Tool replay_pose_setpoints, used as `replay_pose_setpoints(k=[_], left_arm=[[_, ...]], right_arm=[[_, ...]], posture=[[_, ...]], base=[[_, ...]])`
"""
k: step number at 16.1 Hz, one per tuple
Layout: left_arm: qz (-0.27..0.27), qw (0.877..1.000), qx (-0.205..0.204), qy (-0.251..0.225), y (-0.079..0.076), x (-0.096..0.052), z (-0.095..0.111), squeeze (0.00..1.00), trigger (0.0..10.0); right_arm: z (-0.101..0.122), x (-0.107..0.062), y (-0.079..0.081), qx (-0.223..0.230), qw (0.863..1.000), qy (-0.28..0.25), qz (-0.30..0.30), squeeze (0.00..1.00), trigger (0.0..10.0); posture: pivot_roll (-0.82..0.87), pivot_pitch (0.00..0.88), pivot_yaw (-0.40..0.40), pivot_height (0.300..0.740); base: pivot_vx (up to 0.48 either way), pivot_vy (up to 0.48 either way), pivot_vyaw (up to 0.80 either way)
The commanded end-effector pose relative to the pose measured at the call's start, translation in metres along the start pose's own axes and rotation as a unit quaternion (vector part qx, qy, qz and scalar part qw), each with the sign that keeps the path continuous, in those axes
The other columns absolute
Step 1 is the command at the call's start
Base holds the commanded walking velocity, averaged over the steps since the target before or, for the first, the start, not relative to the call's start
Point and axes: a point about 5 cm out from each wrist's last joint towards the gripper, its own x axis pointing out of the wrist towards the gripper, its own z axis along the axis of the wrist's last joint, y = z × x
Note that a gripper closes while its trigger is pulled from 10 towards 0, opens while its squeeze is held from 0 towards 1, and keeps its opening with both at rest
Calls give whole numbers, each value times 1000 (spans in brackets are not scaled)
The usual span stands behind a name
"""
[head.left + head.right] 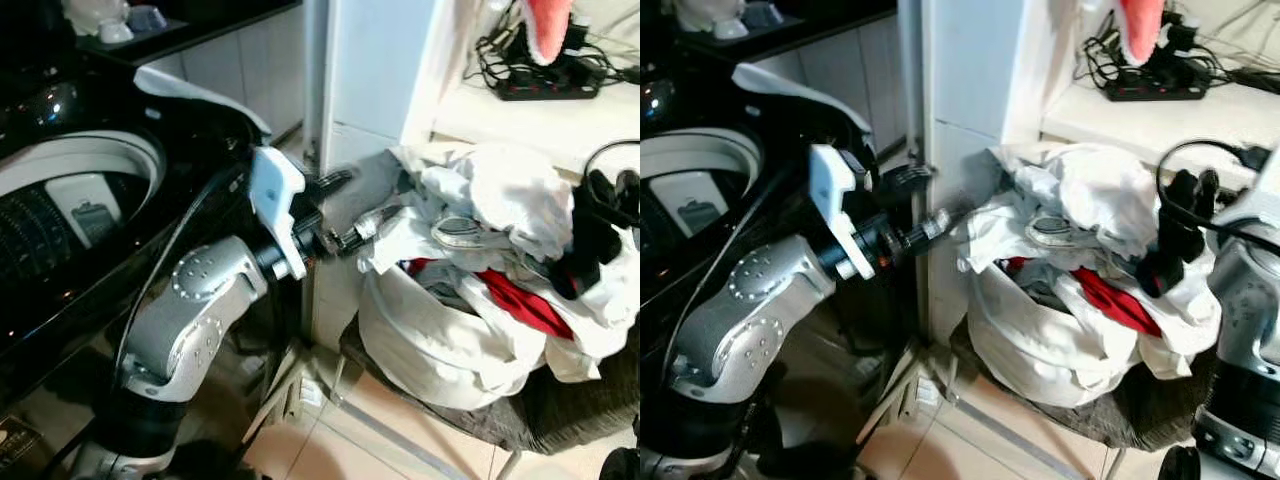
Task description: Clothes washing
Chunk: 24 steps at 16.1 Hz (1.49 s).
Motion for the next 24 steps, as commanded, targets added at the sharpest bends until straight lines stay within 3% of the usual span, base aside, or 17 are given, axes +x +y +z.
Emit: replay_pose_setpoints(k=[1, 5, 6, 7, 9, 11, 12, 24], left_arm=[[-16, 1000, 1, 19, -4, -2, -2, 0, 10000], [-20, 999, 10, 39, -5, -5, -3, 0, 10000], [-30, 999, 9, 42, -7, -5, -2, 0, 10000], [-41, 998, 7, 42, -9, -6, -1, 0, 10000], [-47, 998, 7, 44, -11, -7, -1, 0, 10000], [-49, 998, 7, 45, -11, -7, -1, 0, 10000], [-50, 998, 6, 45, -12, -7, -1, 0, 10000], [-43, 998, 11, 38, -11, -7, 0, 0, 10000]], right_arm=[[-9, 0, -3, 14, 999, 30, 25, 1000, 10000], [-23, 0, -5, 8, 995, 80, 65, 984, 10000], [-30, -1, -3, -1, 990, 102, 93, 314, 10000], [-33, -1, -2, -7, 989, 110, 101, 0, 10000], [-37, -1, -3, -5, 988, 118, 100, 0, 10000], [-37, -1, -4, 0, 987, 120, 102, 0, 4588], [-38, -1, -4, 3, 987, 121, 104, 0, 0], [-37, 0, -2, 11, 987, 111, 114, 0, 0]], posture=[[-63, 0, -11, 740], [-60, 0, -12, 740], [-59, 0, -13, 740], [-57, 0, -14, 740], [-55, 0, -16, 740], [-53, 0, -18, 740], [-53, 0, -18, 740], [-50, 0, -17, 740]], base=[[0, 0, 0], [0, 0, 0], [0, 0, 0], [0, 0, 0], [0, 0, 0], [0, 0, 0], [0, 0, 0], [0, 0, 0]])
